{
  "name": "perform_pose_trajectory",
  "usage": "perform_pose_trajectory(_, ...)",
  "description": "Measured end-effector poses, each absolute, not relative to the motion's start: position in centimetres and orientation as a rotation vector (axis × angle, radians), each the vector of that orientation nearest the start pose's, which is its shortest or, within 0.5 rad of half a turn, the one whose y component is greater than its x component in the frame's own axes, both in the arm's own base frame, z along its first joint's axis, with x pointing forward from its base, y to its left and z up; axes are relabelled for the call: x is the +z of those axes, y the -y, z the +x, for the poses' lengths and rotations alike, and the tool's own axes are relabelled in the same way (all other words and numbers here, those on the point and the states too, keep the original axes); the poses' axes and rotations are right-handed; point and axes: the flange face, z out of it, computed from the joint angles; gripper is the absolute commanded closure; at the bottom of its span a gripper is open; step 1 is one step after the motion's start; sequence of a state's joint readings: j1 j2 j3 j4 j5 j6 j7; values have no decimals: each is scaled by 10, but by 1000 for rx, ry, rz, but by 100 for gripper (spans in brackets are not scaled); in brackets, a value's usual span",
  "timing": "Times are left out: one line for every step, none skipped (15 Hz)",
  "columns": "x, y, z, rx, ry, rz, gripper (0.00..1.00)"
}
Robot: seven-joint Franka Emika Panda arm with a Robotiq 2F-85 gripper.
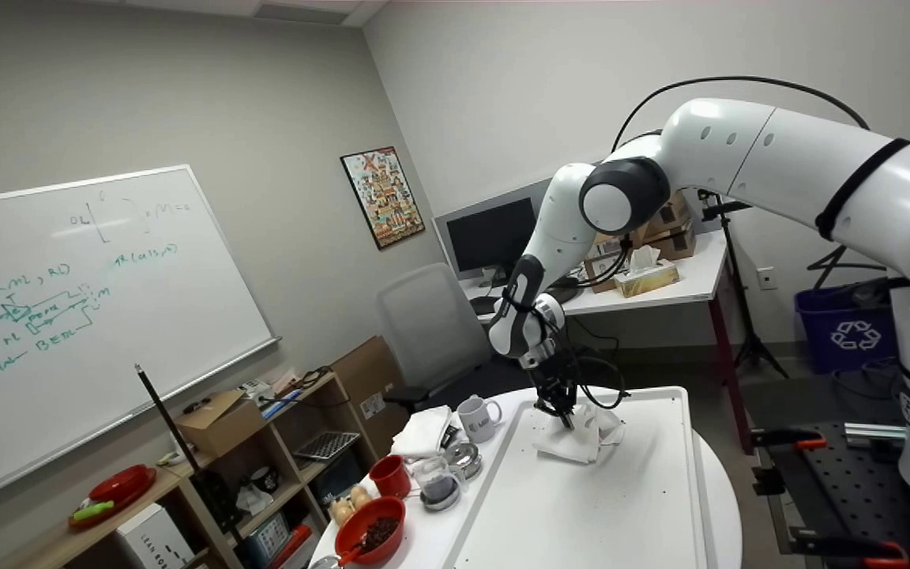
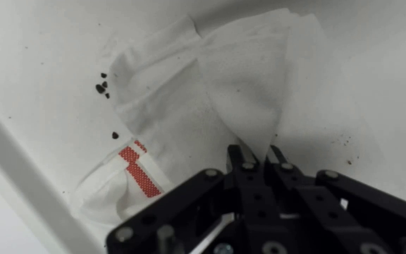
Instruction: Use the towel to wipe the tray
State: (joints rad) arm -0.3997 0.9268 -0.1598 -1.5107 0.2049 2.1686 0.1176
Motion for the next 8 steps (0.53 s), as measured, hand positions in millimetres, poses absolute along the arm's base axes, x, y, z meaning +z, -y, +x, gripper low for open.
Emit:
perform_pose_trajectory(98, 344, 581, 360, -1156, -2819, 94)
perform_pose_trajectory(100, 344, 583, 349, -1161, -2819, 94)
perform_pose_trajectory(101, 342, 586, 338, -1158, -2822, 94)
perform_pose_trajectory(103, 338, 591, 324, -1147, -2828, 94)
perform_pose_trajectory(104, 331, 596, 304, -1132, -2838, 94)
perform_pose_trajectory(106, 324, 602, 278, -1116, -2850, 94)
perform_pose_trajectory(109, 317, 609, 247, -1099, -2864, 94)
perform_pose_trajectory(114, 309, 615, 211, -1083, -2877, 94)
